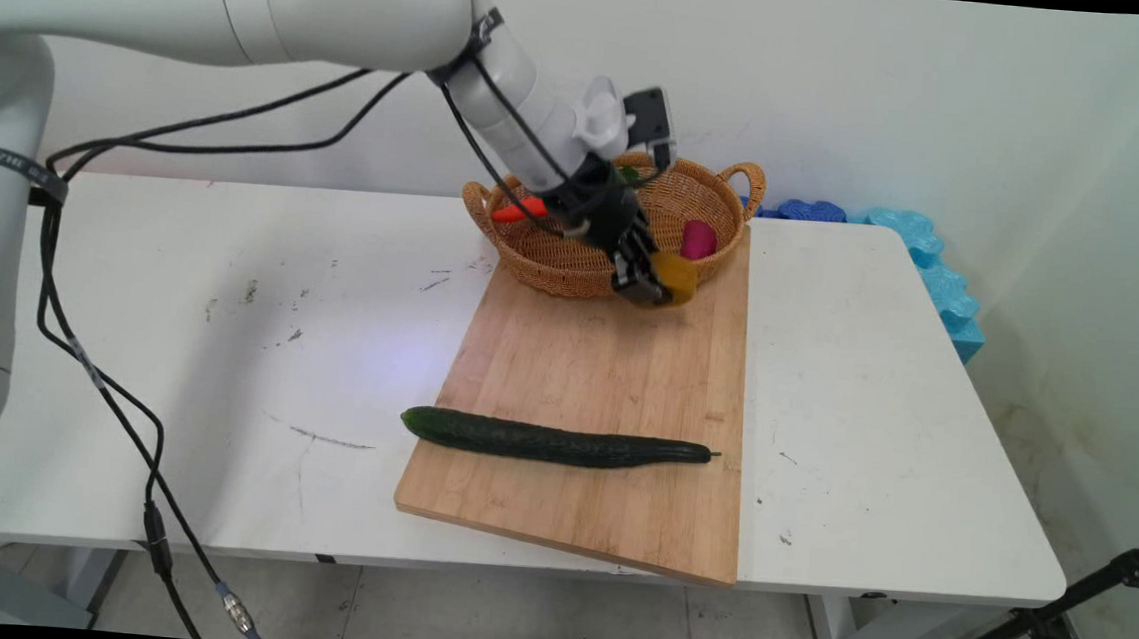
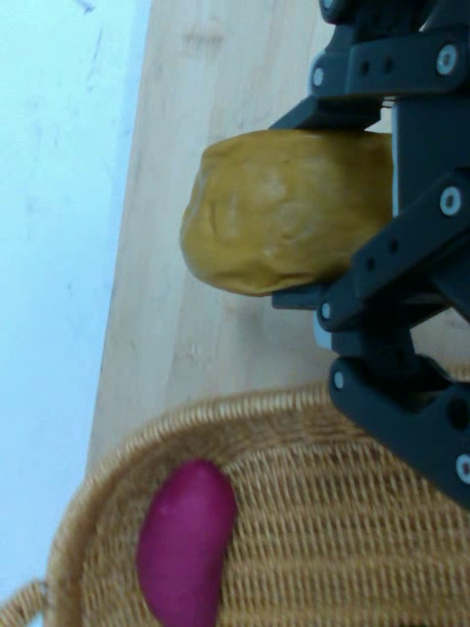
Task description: Place the picked object on the cutting board
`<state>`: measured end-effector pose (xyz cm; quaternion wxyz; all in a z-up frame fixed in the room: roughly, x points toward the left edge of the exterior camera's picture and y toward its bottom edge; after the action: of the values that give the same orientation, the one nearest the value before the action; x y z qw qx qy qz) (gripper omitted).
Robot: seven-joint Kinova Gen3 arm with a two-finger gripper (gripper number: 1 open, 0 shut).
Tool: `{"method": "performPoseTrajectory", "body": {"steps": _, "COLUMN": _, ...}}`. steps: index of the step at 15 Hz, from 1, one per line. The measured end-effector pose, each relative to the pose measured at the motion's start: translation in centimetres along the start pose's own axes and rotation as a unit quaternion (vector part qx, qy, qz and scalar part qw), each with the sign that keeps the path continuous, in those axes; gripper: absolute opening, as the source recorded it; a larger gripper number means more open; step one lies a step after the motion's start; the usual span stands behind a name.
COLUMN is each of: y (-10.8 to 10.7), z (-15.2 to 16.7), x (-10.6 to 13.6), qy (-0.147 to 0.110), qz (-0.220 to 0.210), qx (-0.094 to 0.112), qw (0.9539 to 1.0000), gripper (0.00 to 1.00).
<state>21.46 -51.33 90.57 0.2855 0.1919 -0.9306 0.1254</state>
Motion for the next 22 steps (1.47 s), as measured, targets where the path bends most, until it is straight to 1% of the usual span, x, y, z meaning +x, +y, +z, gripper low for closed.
{"method": "performPoseTrajectory", "body": {"steps": 4, "y": 1.5, "z": 1.8, "x": -0.4, "qy": -0.001, "qz": 0.033, "qx": -0.005, "qw": 0.9994, "gripper": 0.0}}
{"method": "performPoseTrajectory", "body": {"steps": 6, "y": 1.9, "z": 3.3, "x": -0.6, "qy": -0.003, "qz": 0.04, "qx": -0.005, "qw": 0.9992, "gripper": 0.0}}
{"method": "performPoseTrajectory", "body": {"steps": 9, "y": 2.3, "z": 5.3, "x": -1.0, "qy": -0.008, "qz": 0.035, "qx": -0.004, "qw": 0.9994, "gripper": 0.0}}
{"method": "performPoseTrajectory", "body": {"steps": 13, "y": 2.7, "z": 7.6, "x": -1.6, "qy": -0.012, "qz": 0.016, "qx": -0.007, "qw": 0.9998, "gripper": 0.0}}
{"method": "performPoseTrajectory", "body": {"steps": 19, "y": 3.2, "z": 9.5, "x": -2.1, "qy": -0.013, "qz": -0.001, "qx": -0.01, "qw": 0.9999, "gripper": 0.0}}
{"method": "performPoseTrajectory", "body": {"steps": 20, "y": 3.3, "z": 9.7, "x": -2.2, "qy": -0.014, "qz": -0.003, "qx": -0.01, "qw": 0.9999, "gripper": 1.0}}
{"method": "performPoseTrajectory", "body": {"steps": 22, "y": 3.4, "z": 9.9, "x": -2.3, "qy": -0.013, "qz": -0.004, "qx": -0.012, "qw": 0.9998, "gripper": 1.0}}
